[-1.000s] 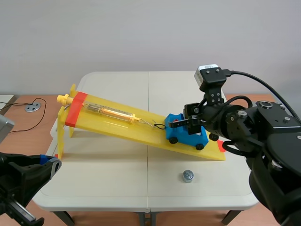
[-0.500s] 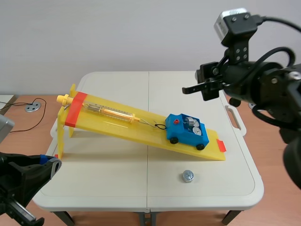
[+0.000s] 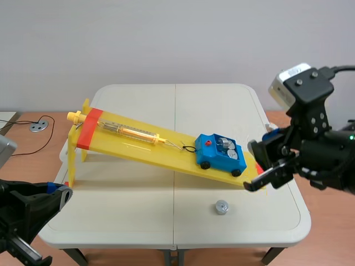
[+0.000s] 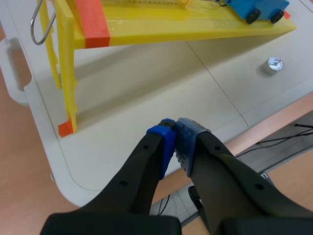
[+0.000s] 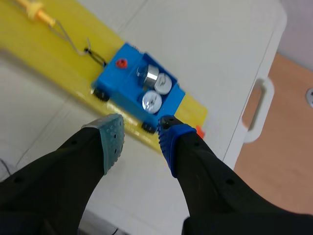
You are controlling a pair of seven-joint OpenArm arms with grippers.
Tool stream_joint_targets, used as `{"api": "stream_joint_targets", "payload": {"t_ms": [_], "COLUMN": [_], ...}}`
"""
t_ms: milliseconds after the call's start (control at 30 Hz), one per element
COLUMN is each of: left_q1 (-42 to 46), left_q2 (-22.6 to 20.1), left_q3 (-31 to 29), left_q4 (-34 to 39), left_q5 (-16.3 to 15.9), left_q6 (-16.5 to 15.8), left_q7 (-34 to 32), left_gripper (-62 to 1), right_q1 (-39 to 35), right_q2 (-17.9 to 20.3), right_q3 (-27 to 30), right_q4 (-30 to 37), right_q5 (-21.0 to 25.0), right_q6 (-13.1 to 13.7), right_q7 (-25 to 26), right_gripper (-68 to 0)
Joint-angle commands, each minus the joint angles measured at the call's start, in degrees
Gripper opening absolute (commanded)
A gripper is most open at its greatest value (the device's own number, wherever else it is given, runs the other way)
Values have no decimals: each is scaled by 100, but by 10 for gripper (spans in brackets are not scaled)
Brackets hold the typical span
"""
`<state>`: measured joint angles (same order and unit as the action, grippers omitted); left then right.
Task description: Place the four metal weights on the blue cart on the ramp.
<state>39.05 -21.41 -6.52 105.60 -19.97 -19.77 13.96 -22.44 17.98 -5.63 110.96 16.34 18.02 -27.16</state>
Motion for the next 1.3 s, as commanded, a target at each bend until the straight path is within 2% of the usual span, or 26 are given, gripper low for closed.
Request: {"api": "stream_joint_targets", "payload": {"t_ms": [0, 133, 300, 467, 733, 1000, 1267], "left_q1": [-114, -114, -114, -114, -114, -114, -114], "left_q2": [-22, -22, -22, -22, -20, -20, -20], "left_q3": [-57, -57, -57, -57, -57, -57, -57], "left_q4": [415, 415, 415, 415, 415, 415, 415], "left_q5": [-293, -293, -293, -293, -293, -293, -293], "left_q6": [-168, -168, -168, -168, -168, -168, -168], "left_q7": [-490, -492, -490, -490, -490, -490, -490], "left_gripper": [-580, -580, -580, -580, -580, -580, -580], "right_q1": [170, 98, 177, 417, 938, 1274, 1403], "right_q2": [184, 168, 68, -138, -271, -612, -769], "right_q3": [133, 131, 105, 66, -417, -754, -846], "right_q4": [415, 184, -468, -1143, -1897, -2485, -2909], "right_q5": [227, 188, 9, -118, -597, -870, -997], "right_q6": [7, 7, 7, 201, 240, 236, 133], "right_q7": [608, 741, 1169, 1438, 1834, 1921, 2037], "right_gripper": [-484, -484, -484, -484, -484, -484, -484]}}
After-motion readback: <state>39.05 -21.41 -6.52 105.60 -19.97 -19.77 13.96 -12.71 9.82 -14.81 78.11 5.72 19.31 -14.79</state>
